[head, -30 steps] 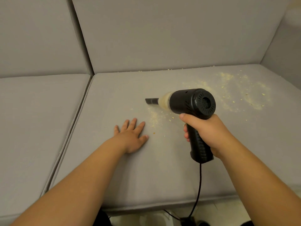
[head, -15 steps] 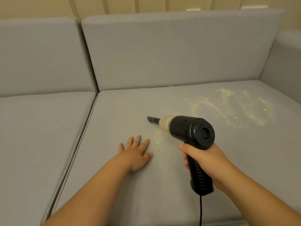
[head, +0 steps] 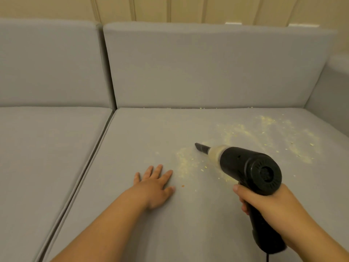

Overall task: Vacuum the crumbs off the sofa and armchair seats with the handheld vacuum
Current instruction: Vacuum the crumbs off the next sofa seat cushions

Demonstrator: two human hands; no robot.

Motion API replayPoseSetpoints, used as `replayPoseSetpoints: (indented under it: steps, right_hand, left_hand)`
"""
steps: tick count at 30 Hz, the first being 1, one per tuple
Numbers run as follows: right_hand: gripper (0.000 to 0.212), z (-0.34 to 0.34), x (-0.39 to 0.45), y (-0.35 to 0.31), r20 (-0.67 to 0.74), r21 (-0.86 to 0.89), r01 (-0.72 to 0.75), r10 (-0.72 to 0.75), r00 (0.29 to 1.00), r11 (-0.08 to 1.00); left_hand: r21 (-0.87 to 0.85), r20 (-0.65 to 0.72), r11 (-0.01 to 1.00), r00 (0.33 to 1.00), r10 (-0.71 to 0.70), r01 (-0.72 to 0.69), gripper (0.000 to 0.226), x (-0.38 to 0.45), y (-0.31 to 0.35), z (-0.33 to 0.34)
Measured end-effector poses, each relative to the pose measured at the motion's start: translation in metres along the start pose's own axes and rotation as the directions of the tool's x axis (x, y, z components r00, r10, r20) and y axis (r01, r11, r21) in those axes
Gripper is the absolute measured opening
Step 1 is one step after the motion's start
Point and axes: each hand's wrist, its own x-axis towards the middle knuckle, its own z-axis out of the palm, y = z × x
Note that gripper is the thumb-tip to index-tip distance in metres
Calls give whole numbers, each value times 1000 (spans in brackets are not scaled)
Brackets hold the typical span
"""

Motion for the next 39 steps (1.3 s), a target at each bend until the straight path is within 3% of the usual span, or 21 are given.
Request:
replayPoseSetpoints:
  steps: [6, 12, 19, 24, 30, 35, 39]
  right_hand:
    - [28, 8, 1, -6, 75, 2, 70, -70, 995, 998]
    - [28, 6, 5, -3, -11, 16, 84, -84, 996, 996]
    - [21, 6, -2, 3, 149, 21, 97, -99, 984, 995]
    - [24, 12, -3, 1, 87, -17, 105, -103, 991, 994]
    - [23, 10, -8, 0, 146, -21, 123, -119, 982, 992]
    - [27, 7, -9, 0, 82, 26, 102, -104, 991, 994]
    - [23, -1, -18, 4, 150, 72, 80, -90, 985, 994]
  left_hand:
    - [19, 2, 1000, 1000, -6, 6, 69, -1, 2, -1]
    - [37, 2, 999, 1000, -13, 13, 69, -1, 5, -6]
    - [25, 18, 999, 1000, -24, 23, 69, -3, 4, 1]
    - [27, 16, 999, 1000, -27, 26, 69, -3, 2, 1]
    - [38, 17, 999, 999, -28, 28, 69, -1, 2, 0]
    - [68, 18, 997, 999, -32, 31, 69, 0, 1, -1]
    - [87, 3, 996, 999, -33, 33, 72, -3, 3, 2]
